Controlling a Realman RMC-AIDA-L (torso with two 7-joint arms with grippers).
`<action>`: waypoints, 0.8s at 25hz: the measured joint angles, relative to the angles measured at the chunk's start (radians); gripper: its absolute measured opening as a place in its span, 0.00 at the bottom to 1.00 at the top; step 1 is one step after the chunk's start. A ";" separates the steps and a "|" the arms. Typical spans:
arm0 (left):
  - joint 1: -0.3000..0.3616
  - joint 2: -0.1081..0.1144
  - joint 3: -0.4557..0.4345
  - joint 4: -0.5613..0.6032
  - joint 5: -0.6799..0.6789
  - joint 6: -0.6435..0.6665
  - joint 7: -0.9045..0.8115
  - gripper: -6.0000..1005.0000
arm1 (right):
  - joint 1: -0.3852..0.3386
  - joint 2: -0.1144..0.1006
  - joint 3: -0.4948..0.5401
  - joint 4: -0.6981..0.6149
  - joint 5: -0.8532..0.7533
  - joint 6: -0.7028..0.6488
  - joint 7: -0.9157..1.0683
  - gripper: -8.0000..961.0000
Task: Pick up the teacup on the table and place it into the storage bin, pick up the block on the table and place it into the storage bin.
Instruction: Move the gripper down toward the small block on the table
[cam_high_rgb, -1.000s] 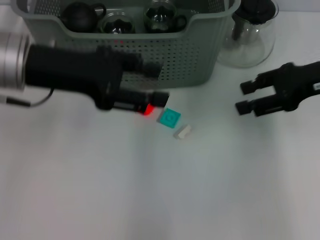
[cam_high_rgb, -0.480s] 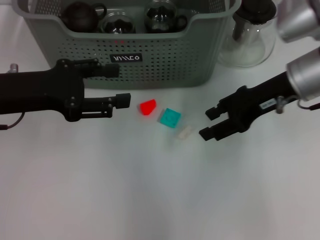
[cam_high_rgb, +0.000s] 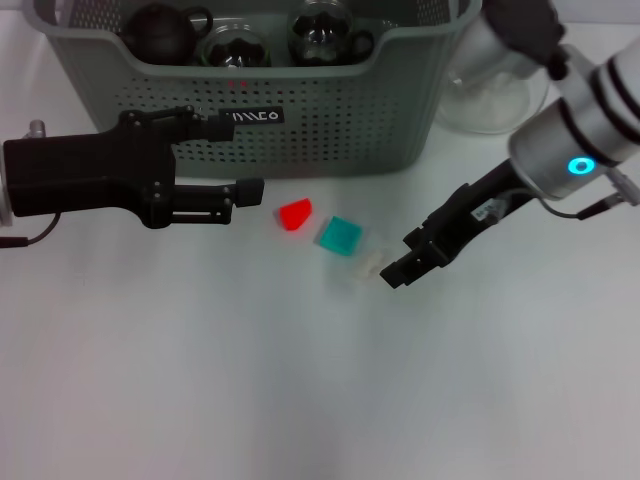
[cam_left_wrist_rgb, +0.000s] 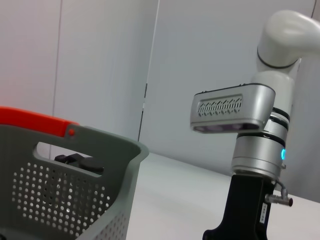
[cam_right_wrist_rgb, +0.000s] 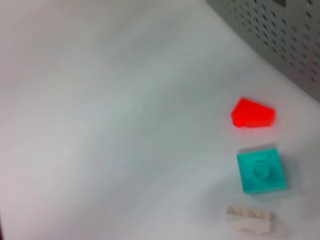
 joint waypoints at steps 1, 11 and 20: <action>0.000 0.000 -0.001 0.000 0.000 -0.001 0.002 0.83 | 0.009 0.001 -0.024 0.002 -0.006 0.013 0.020 0.71; 0.002 0.002 -0.040 -0.004 -0.009 -0.017 0.047 0.86 | 0.088 0.003 -0.146 0.009 -0.016 0.071 0.147 0.71; 0.005 -0.002 -0.041 -0.005 -0.017 -0.018 0.084 0.86 | 0.133 0.006 -0.229 0.048 -0.028 0.136 0.194 0.71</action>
